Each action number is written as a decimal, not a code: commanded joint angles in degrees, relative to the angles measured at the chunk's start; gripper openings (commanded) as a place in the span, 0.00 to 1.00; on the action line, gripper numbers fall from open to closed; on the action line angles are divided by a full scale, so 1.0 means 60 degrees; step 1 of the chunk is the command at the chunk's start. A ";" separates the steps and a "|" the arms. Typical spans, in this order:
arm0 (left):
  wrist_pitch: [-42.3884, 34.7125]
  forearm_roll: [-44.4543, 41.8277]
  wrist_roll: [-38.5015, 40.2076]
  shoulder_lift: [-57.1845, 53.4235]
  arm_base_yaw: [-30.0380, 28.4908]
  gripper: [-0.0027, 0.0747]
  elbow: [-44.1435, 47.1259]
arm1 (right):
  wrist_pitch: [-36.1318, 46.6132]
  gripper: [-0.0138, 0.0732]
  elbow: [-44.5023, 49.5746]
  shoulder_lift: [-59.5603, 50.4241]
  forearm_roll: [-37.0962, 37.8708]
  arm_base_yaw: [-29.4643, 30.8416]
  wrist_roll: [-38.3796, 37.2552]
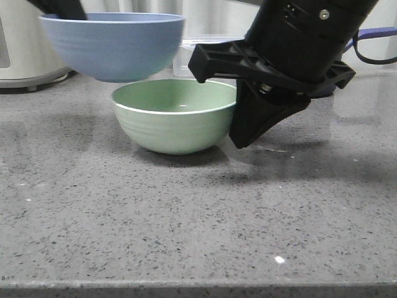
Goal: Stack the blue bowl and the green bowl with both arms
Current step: 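Move the blue bowl over the green bowl and lower it inside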
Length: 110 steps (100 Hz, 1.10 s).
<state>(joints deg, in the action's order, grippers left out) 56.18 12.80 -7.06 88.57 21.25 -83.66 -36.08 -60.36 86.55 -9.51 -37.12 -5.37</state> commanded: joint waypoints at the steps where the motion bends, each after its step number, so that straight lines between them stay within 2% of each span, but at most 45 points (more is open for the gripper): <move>1: -0.0363 0.0358 0.0033 -0.0125 0.0274 0.01 -0.0526 | 0.0420 0.08 -0.0231 -0.0315 -0.0058 0.0008 0.0054; 53: -0.0525 0.0858 0.0033 0.0623 0.0974 0.01 -0.0714 | 0.0429 0.08 -0.0231 -0.0315 -0.0058 0.0008 0.0054; 91: -0.0549 0.1045 0.0033 0.0623 0.0961 0.02 -0.0714 | 0.0429 0.08 -0.0231 -0.0315 -0.0058 0.0008 0.0054; 98: -0.0549 0.1045 0.0033 0.0623 0.0960 0.08 -0.0714 | 0.0429 0.08 -0.0231 -0.0315 -0.0058 0.0008 0.0054; 110: -0.0439 0.1155 0.0033 0.0623 0.0960 0.29 -0.0714 | 0.0429 0.08 -0.0231 -0.0315 -0.0058 0.0008 0.0054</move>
<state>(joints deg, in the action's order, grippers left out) 55.78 17.46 -7.06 94.67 26.63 -86.06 -36.08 -60.36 86.55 -9.51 -37.12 -5.37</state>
